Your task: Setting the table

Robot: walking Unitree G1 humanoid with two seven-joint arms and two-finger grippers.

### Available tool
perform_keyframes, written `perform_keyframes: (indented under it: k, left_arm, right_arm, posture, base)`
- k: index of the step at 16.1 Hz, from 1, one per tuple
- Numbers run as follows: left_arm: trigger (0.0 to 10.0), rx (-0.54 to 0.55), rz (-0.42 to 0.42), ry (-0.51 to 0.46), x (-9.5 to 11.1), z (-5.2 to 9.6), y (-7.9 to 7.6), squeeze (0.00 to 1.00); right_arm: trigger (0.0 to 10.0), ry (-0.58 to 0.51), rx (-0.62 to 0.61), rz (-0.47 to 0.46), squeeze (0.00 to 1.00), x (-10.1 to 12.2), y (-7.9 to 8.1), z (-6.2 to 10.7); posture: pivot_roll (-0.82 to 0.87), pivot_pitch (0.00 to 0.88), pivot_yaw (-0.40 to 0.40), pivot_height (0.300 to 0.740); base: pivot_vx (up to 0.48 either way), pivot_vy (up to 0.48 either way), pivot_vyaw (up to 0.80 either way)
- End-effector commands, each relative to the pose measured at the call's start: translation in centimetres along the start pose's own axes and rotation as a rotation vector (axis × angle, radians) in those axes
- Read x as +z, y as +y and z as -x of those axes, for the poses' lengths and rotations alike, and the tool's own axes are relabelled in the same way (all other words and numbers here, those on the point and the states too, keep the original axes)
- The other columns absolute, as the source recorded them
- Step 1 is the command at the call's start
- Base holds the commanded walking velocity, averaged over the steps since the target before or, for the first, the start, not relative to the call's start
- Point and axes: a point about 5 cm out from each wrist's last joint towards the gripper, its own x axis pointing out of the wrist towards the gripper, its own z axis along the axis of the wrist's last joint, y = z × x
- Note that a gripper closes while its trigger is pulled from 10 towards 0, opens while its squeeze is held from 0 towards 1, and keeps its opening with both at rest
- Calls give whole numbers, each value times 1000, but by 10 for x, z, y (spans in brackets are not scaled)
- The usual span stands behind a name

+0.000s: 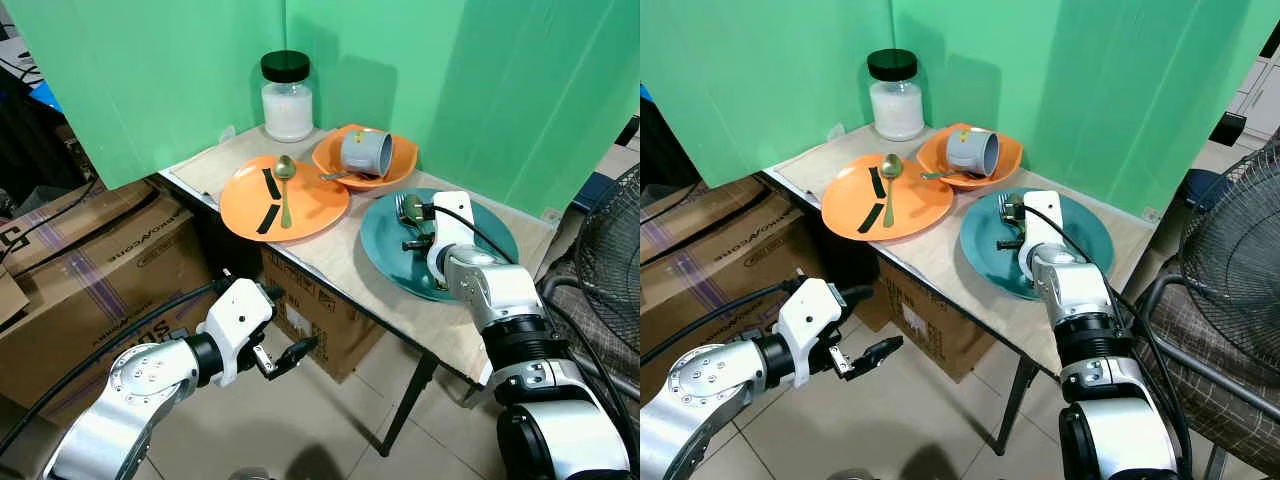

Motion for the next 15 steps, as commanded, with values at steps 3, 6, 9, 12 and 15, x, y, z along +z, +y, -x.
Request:
perform_keyframes:
  k: [3, 6, 9, 12, 15]
  left_arm:
    - [10000, -3, -12, 12, -1, -2, 3, 0]
    - [10000, 3, -13, 9, 0, -3, 4, 0]
    - [10000, 19, -10, -8, 2, -4, 7, 0]
    - [10000, 147, 4, -100, 16, -9, 17, 0]
    - [10000, 349, 41, -159, 27, -15, 20, 0]
  right_arm:
    - [0, -53, -13, -37, 0, 14, -10, 2]
    - [0, -147, -8, -97, 0, 32, -22, 8]
    - [0, -283, 52, -168, 0, 51, -25, 21]
    - [9137, -479, 234, -176, 0, 62, -16, 55]
    - [10000, -569, 263, -110, 0, 41, -14, 100]
  posture:
    - [133, 0, -3, 740]
    - [133, 0, -3, 740]
    - [130, 0, -3, 740]
    - [121, 0, -8, 740]
    - [113, 0, -10, 740]
  base:
    - [0, 0, 0]
    - [0, 0, 0]
    - [0, 0, 0]
    - [0, 0, 0]
    - [0, 0, -158]
